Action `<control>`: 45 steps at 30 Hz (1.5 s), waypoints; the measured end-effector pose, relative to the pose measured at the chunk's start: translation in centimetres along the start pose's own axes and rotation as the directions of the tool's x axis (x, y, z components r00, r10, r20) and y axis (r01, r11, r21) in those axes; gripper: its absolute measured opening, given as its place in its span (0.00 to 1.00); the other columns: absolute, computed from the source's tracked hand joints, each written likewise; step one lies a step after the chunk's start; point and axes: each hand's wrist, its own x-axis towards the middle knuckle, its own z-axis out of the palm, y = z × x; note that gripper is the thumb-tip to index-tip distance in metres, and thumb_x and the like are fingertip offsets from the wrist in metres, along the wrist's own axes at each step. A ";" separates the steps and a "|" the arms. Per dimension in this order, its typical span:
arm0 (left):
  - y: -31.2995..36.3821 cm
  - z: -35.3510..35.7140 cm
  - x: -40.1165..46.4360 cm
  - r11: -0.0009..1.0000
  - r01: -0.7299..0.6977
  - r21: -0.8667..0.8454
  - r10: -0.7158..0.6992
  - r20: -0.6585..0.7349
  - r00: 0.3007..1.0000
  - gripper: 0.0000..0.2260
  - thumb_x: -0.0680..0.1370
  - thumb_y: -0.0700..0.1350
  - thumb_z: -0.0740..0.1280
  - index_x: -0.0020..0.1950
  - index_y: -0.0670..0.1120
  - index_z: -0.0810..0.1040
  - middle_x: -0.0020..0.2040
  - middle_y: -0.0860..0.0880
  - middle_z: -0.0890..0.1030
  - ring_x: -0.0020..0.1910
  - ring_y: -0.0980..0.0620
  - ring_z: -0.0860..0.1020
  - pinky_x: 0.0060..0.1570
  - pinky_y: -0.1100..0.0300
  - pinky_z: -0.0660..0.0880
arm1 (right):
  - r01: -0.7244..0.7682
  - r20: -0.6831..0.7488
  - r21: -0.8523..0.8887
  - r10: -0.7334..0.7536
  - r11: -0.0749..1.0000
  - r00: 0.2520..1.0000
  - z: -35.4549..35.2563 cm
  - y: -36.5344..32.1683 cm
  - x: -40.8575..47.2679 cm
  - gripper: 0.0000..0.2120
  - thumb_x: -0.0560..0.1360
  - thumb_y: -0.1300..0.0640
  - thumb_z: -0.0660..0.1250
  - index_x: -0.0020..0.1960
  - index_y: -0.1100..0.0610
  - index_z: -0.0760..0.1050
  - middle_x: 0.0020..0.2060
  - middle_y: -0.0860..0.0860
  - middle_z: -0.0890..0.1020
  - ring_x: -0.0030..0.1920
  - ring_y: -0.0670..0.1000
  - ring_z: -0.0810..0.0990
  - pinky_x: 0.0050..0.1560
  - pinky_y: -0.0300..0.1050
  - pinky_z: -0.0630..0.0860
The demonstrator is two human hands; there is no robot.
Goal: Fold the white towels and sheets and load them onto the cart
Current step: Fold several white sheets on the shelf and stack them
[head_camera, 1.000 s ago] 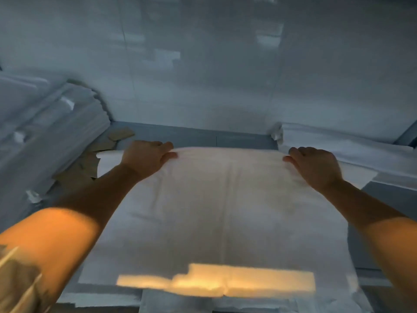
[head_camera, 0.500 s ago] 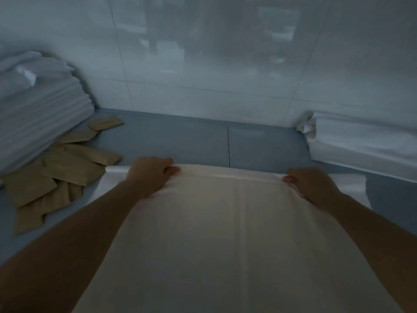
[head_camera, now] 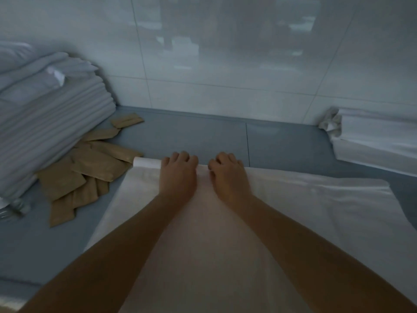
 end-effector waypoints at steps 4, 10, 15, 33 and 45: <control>2.2 0.9 -2.8 0.978 0.077 -0.194 -0.055 0.116 0.992 0.13 0.79 0.48 0.58 0.60 0.49 0.78 0.62 0.49 0.78 0.64 0.47 0.72 0.64 0.51 0.62 | -0.074 0.057 0.269 0.061 0.960 0.997 1.2 -1.3 -0.8 0.09 0.75 0.61 0.63 0.51 0.61 0.81 0.49 0.56 0.81 0.53 0.57 0.76 0.51 0.48 0.68; 1.3 1.2 -2.2 0.983 0.170 0.072 -0.185 0.376 0.908 0.31 0.75 0.69 0.40 0.76 0.60 0.52 0.78 0.54 0.54 0.77 0.46 0.49 0.69 0.34 0.43 | -0.101 0.153 -0.002 0.100 0.995 0.983 -0.9 5.0 -5.5 0.23 0.81 0.43 0.51 0.74 0.46 0.64 0.73 0.46 0.66 0.74 0.46 0.62 0.73 0.50 0.54; 1.6 0.5 -1.7 0.945 0.284 0.165 -0.328 0.408 0.852 0.28 0.78 0.66 0.42 0.77 0.58 0.52 0.79 0.51 0.53 0.77 0.41 0.49 0.67 0.31 0.44 | -0.418 0.227 -0.286 0.485 0.862 0.845 -5.7 15.4 -11.4 0.24 0.81 0.42 0.45 0.76 0.44 0.55 0.77 0.47 0.57 0.76 0.48 0.54 0.75 0.56 0.48; 20.4 1.5 -7.7 0.997 0.044 0.058 -0.063 0.396 0.916 0.30 0.75 0.69 0.38 0.76 0.63 0.40 0.79 0.54 0.43 0.77 0.44 0.41 0.67 0.29 0.39 | -0.542 0.237 -0.312 0.617 0.780 0.751 -10.5 26.3 -18.4 0.26 0.82 0.45 0.43 0.78 0.52 0.49 0.78 0.50 0.50 0.77 0.51 0.47 0.73 0.65 0.44; 23.0 2.4 -5.3 0.996 0.053 0.071 -0.078 0.418 0.905 0.31 0.75 0.70 0.39 0.76 0.63 0.40 0.79 0.53 0.42 0.77 0.44 0.40 0.66 0.28 0.40 | -0.420 0.263 -0.142 0.443 0.896 0.857 -8.5 20.6 -17.9 0.27 0.79 0.36 0.43 0.76 0.39 0.46 0.78 0.44 0.47 0.77 0.53 0.43 0.69 0.72 0.39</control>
